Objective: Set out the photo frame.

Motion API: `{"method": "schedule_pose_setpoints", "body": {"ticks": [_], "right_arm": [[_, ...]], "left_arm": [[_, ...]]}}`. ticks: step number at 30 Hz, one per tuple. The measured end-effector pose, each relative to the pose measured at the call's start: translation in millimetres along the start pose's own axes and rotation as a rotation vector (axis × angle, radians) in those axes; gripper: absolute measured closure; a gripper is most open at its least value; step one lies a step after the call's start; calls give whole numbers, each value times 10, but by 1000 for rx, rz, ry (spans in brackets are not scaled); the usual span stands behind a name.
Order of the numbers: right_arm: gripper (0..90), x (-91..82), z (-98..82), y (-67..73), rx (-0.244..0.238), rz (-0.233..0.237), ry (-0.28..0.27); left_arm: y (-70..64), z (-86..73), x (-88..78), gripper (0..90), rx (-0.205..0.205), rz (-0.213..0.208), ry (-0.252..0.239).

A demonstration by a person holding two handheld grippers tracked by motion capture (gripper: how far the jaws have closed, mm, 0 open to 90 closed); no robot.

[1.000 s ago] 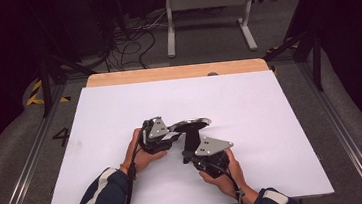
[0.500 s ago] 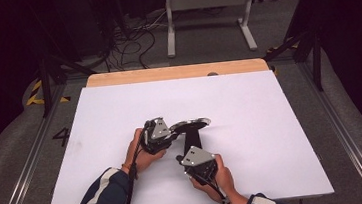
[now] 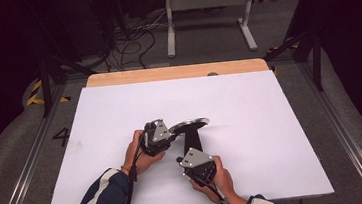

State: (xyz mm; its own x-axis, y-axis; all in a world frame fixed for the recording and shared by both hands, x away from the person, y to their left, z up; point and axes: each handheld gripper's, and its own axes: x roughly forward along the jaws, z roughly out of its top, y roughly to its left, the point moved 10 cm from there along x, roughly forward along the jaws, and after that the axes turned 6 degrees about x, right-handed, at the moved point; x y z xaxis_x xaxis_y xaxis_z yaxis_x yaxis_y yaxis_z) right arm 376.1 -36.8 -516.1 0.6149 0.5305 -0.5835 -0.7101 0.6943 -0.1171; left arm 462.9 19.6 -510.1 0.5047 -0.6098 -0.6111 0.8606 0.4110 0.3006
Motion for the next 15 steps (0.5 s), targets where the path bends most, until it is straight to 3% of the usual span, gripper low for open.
{"method": "schedule_pose_setpoints", "body": {"ticks": [8, 15], "right_arm": [[900, 1, -55, -54, 14, -24, 22], [900, -44, -133, -98, 52, 3, 49]], "left_arm": [[-17, -10, -9, 801, 11, 1, 10], [-15, -14, -16, 803, 5, -6, 1]]}}
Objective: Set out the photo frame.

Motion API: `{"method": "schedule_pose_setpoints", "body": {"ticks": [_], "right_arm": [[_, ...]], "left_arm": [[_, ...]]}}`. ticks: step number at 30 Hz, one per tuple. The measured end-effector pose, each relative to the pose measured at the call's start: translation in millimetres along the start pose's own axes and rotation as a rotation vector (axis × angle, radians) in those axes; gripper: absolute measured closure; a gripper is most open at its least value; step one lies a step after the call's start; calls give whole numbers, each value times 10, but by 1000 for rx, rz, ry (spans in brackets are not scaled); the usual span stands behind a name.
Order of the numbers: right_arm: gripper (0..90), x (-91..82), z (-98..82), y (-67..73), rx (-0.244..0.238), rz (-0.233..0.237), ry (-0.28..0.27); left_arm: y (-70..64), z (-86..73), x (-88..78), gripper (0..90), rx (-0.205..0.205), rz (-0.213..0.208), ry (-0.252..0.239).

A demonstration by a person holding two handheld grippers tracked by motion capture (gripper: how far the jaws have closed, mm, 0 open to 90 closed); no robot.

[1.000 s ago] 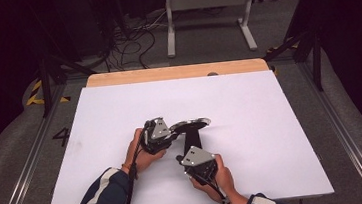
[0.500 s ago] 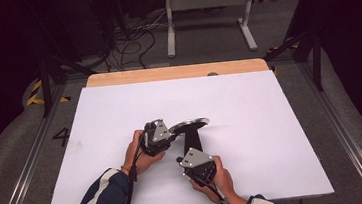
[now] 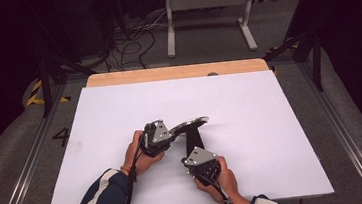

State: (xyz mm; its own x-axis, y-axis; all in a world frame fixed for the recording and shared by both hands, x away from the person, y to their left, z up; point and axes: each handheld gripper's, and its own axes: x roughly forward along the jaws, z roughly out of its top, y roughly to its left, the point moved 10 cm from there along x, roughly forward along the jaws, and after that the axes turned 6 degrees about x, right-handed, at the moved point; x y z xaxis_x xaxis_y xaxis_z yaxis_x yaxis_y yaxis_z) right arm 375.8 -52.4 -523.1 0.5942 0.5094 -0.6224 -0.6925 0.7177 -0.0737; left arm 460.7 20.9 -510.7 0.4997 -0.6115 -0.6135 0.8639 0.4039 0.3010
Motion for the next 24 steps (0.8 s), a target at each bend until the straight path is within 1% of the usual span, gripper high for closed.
{"method": "schedule_pose_setpoints", "body": {"ticks": [2, 5, 9, 11, 14, 16, 18, 19, 21, 22, 23, 24], "right_arm": [[900, -18, -21, -33, 11, 8, 6], [900, -35, -52, -81, 19, 7, 14], [900, -54, -38, -91, 34, 34, -7], [900, -53, -14, -65, 40, 44, -19], [900, -40, 16, -12, 32, 45, -29], [900, 2, 48, 32, 24, 44, -40], [900, 39, 62, 35, 24, 33, -40], [900, 62, 69, 25, 25, 18, -40], [900, 76, 83, 7, 42, 8, -41], [900, 77, 89, 0, 48, 4, -42], [900, 82, 89, 0, 47, 2, -42], [900, 86, 87, 2, 41, -3, -41]], "left_arm": [[2, 0, -8, 804, 9, -1, 3], [4, 5, -11, 805, 4, -1, -3], [8, 15, -11, 803, 2, -3, -13], [11, 25, -13, 800, 4, -9, -25], [12, 33, -14, 792, 5, -8, -29], [12, 49, -24, 756, -1, -9, -43], [14, 63, -36, 739, -1, -13, -54], [9, 77, -41, 709, -8, -18, -67], [39, 113, -42, 589, -22, -6, -90], [45, 133, -42, 547, -34, -13, -103], [43, 151, -38, 533, -53, -22, -116], [47, 162, -36, 520, -59, -24, -123]]}}
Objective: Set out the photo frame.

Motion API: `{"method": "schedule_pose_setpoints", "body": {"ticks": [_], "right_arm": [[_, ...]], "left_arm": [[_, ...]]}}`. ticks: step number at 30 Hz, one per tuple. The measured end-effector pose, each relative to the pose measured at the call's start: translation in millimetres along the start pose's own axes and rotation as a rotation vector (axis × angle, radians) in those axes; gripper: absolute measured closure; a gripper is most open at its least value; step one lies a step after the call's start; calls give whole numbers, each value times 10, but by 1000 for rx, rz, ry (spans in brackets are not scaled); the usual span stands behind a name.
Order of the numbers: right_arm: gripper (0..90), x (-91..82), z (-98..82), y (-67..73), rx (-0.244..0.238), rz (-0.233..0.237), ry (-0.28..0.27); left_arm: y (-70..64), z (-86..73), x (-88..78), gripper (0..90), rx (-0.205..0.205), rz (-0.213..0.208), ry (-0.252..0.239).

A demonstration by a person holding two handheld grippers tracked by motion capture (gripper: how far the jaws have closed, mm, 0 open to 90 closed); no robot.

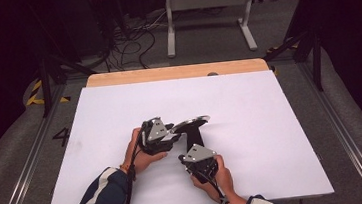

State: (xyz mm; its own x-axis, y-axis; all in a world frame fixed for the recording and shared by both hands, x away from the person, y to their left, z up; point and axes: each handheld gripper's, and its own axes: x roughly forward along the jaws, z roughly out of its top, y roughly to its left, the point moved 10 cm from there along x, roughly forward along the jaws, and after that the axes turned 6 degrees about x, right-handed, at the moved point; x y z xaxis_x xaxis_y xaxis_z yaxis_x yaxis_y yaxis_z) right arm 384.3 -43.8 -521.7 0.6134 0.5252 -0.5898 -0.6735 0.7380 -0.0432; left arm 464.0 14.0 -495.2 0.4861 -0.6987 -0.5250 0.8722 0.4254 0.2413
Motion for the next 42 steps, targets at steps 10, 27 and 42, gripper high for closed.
{"method": "schedule_pose_setpoints", "body": {"ticks": [10, 27, 42], "right_arm": [[900, -46, -57, -68, 58, -19, 27], [900, -125, -148, -342, 70, -5, 44], [900, -172, -206, -495, 80, 6, 67]], "left_arm": [[-66, 50, -69, 753, 26, -42, -19], [-184, 78, -114, 763, 86, -39, 30], [-229, 103, -108, 631, 51, -101, -15]]}}
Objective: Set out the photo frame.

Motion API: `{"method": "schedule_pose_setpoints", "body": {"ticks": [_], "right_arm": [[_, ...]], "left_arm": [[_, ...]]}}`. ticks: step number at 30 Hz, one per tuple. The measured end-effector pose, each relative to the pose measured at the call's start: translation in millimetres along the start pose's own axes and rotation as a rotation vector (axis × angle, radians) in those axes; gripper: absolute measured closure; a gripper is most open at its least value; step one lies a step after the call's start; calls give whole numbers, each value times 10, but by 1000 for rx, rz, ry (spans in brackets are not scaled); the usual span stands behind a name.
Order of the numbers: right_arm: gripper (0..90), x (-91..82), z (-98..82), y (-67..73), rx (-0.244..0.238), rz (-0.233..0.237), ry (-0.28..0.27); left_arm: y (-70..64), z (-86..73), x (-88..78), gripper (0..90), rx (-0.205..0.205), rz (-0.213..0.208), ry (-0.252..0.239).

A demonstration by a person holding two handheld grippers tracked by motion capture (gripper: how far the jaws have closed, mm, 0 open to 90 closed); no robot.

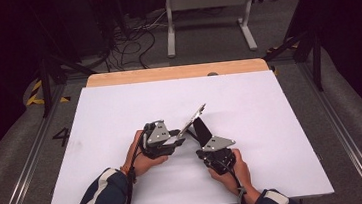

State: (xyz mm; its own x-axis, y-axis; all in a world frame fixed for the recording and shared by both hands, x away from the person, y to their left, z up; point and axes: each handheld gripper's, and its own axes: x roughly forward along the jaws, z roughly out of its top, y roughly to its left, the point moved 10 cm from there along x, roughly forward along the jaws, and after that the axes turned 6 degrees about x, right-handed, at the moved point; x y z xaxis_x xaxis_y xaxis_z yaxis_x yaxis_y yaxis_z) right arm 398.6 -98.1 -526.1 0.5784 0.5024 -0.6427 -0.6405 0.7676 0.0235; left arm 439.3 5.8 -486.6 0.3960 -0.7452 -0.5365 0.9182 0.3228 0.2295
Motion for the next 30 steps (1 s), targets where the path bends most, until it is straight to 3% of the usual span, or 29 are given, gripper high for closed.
{"method": "schedule_pose_setpoints", "body": {"ticks": [4, 8, 13, 21, 27, 30], "right_arm": [[900, -36, 57, 31, -8, 37, -35], [892, -65, 92, 5, -28, 38, -51], [900, -66, 88, -27, -14, 44, -49], [900, -47, 68, -75, -17, 23, -39], [900, -48, 45, -126, -1, 17, -38], [900, -49, 30, -130, -1, 17, -33]], "left_arm": [[-33, 76, -55, 589, 11, -1, -22], [-43, 129, -83, 580, -1, -9, -54], [-56, 152, -82, 610, 6, -16, -63], [-40, 123, -59, 656, 2, -20, -50], [-36, 89, 23, 614, -8, -12, -24], [-28, 44, 72, 583, 5, -5, 9]]}}
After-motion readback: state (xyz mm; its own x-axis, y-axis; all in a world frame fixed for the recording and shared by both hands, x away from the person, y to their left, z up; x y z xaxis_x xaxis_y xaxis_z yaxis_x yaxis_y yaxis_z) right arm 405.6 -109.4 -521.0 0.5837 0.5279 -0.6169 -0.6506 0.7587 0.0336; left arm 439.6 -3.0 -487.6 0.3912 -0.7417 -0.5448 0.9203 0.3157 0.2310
